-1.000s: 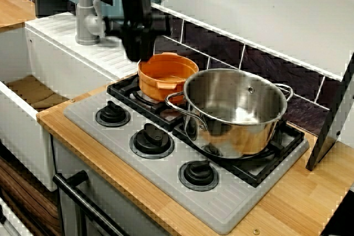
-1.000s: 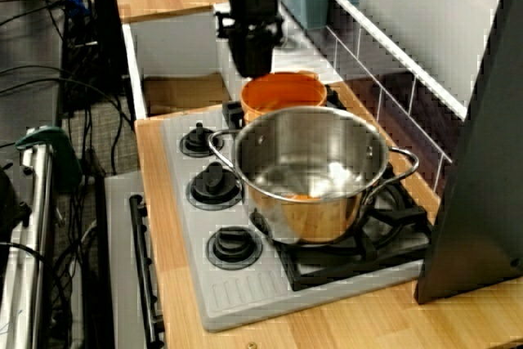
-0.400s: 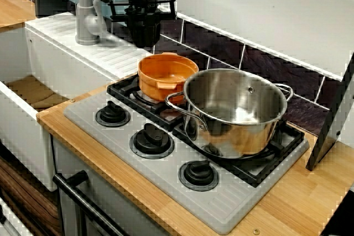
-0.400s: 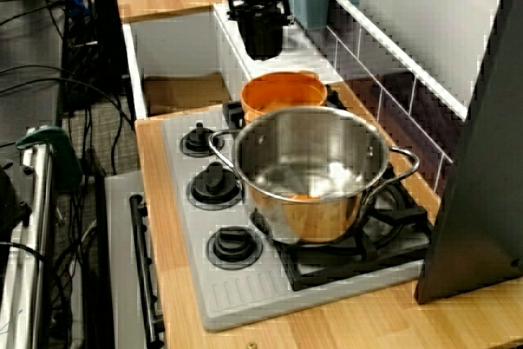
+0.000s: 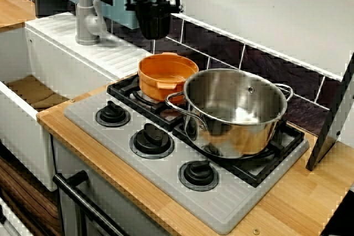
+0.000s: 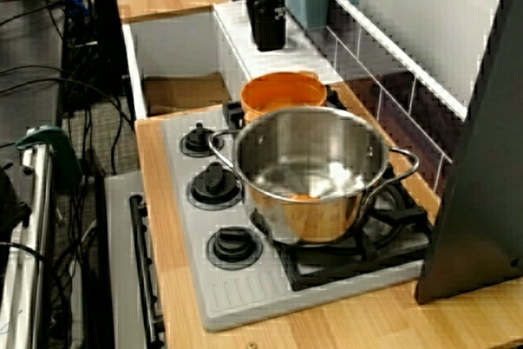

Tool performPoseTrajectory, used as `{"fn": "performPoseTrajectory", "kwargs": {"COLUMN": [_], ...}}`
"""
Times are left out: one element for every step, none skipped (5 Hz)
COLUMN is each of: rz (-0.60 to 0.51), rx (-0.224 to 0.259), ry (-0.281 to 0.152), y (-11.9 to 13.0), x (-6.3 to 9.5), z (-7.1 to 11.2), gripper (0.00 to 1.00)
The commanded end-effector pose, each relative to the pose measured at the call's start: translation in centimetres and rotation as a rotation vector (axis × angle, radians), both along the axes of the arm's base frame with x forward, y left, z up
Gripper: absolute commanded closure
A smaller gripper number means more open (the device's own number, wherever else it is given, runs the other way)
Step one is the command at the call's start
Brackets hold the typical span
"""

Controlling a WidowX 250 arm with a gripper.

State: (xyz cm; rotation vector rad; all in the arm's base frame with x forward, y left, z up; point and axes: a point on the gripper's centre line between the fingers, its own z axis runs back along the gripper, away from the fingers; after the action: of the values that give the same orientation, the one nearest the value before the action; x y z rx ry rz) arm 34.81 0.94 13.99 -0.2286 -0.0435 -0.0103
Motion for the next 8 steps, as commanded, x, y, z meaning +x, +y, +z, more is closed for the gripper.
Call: {"fn": "performPoseTrajectory", "kwargs": {"rz": [-0.120,-0.116,-0.119,-0.122,-0.107,-0.103,-0.081,-0.070], "rx": [0.059,0.091,0.088,0.095,0.114,0.141,0.141,0.144], "ry": [-0.065,-0.062,-0.074,-0.066,-0.054,-0.050,-0.053,-0.045], "y": [0.2,0.5,0.8,1.1,1.5,1.9,2.0,2.1], "x": [0.0,-0.1,0.1,0.2,0.3,0.4,0.5,0.5], "z": [2.6,2.8,3.1,2.5,0.8,-1.0,-2.4,-3.8], "gripper": [0.00,0.00,0.00,0.00,0.00,0.00,0.00,0.00]}}
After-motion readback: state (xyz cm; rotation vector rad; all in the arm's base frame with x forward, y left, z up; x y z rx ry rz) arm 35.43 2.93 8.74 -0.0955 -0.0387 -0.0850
